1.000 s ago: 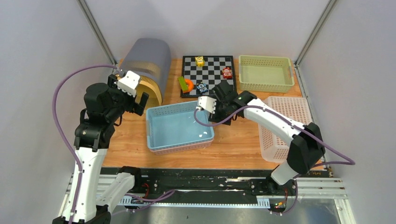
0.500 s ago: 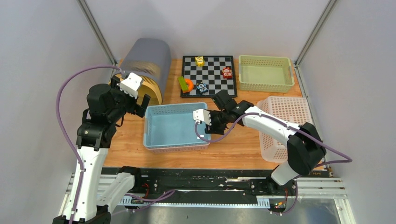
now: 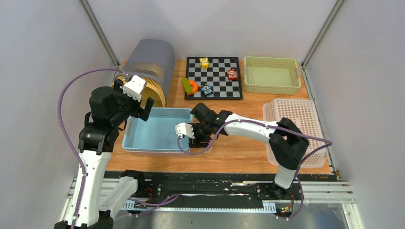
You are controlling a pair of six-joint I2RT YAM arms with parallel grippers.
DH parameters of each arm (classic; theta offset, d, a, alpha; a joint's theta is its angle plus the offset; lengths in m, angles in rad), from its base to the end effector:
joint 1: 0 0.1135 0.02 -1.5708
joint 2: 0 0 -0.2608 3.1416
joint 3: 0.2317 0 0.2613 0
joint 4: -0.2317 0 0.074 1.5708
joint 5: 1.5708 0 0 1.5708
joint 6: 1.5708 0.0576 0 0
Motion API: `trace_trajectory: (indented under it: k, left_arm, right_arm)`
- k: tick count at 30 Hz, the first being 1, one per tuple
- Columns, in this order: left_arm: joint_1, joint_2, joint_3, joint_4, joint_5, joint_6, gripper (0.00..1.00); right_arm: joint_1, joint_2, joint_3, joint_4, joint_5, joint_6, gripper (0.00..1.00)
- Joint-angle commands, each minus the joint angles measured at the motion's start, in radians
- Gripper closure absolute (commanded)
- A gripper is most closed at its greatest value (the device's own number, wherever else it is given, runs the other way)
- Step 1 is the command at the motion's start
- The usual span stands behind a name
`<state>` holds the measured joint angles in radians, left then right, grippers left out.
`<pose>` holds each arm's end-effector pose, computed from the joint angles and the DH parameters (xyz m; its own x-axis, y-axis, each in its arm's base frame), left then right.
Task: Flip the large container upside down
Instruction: Move the multiple containers to the center of the board.
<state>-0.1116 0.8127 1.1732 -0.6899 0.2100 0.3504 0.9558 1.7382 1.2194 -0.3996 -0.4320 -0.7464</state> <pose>0.1784 -0.0321 0.4066 -0.1972 0.3599 -0.9119 0.3968 0.8799 0.2615 0.2057 0.3331 0.1963 0.2666 -0.6913 -0.6716 -0.9635 -0.2084 -0.1680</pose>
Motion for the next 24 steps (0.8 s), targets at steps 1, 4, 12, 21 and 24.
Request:
trace_trajectory:
  k: [1,4,12,21,24]
  left_arm:
    - [0.009,-0.019,-0.02,0.008,0.016,-0.009,0.0]
    - [0.008,-0.028,-0.03,0.012,0.017,-0.009,0.0]
    - [0.008,-0.03,-0.032,0.016,0.019,-0.01,0.0]
    - [0.008,-0.034,-0.039,0.019,0.02,-0.01,0.0]
    - [0.008,-0.036,-0.042,0.02,0.023,-0.009,0.0]
  right_arm:
    - [0.041,0.064,0.105,0.044,0.011,0.061,0.35]
    - [0.066,0.106,0.164,0.058,0.02,0.094,0.35]
    - [0.136,0.29,0.434,-0.039,0.03,0.175,0.35]
    - [0.176,0.425,0.659,-0.144,0.037,0.251,0.36]
    - [0.184,0.424,0.689,-0.185,-0.014,0.244,0.35]
